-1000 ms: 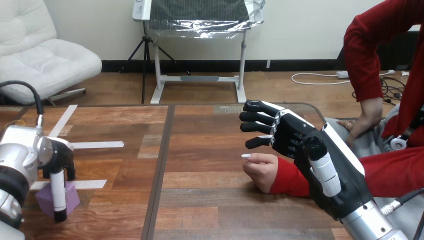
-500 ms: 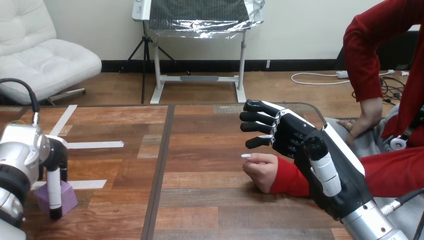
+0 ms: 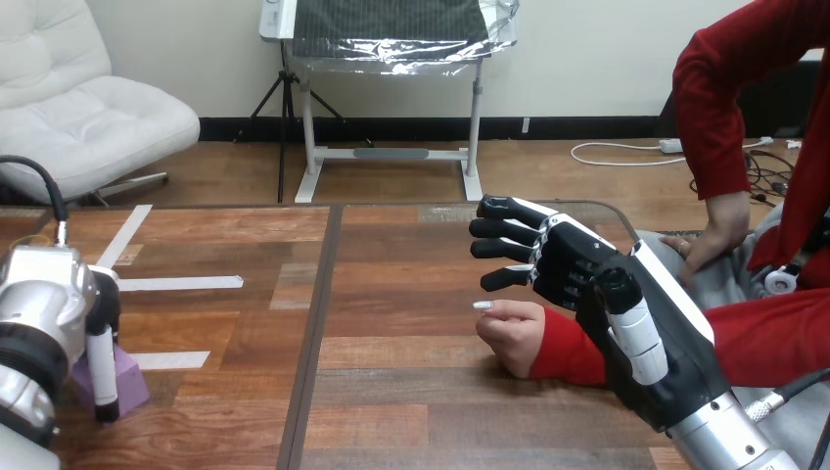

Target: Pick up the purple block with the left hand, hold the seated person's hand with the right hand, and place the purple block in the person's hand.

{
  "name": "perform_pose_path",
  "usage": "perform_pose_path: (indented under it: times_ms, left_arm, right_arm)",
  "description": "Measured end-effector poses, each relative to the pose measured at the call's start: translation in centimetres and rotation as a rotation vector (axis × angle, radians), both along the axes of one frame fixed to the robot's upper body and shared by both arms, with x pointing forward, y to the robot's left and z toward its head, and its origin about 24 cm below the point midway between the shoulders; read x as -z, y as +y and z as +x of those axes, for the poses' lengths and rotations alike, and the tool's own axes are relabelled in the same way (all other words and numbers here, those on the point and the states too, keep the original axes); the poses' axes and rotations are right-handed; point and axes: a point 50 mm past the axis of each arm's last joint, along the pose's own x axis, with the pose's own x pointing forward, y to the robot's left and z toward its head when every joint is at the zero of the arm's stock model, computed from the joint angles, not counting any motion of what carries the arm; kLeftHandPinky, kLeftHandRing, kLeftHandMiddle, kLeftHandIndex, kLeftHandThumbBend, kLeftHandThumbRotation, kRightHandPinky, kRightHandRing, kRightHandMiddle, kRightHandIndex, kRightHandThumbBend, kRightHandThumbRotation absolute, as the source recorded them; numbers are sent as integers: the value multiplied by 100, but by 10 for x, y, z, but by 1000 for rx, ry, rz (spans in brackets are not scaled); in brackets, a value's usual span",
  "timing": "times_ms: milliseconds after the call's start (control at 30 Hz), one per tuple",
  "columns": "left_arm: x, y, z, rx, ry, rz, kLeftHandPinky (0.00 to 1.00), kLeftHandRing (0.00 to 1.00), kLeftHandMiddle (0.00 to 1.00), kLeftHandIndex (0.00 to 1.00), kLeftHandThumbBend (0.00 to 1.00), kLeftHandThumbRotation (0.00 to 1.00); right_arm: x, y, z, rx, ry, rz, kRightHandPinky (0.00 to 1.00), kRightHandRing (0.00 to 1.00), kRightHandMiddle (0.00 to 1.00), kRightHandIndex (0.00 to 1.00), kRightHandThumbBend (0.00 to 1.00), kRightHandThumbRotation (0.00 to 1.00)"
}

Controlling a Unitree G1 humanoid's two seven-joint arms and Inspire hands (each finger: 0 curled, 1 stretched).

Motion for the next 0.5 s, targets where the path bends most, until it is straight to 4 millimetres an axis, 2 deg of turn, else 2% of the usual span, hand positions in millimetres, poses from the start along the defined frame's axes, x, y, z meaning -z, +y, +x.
perform_pose_path:
  times_ms: [400,500]
  left_arm:
    - [0,-1,2,-13,-69,28,17,26,42,55,79,0]
    - [0,-2,2,-13,-77,30,16,26,41,61,81,0]
  right_arm:
    - [0,0,0,-1,0,1,70,81,82,84,93,100]
    - [0,0,0,0,1,2,70,81,82,84,93,100]
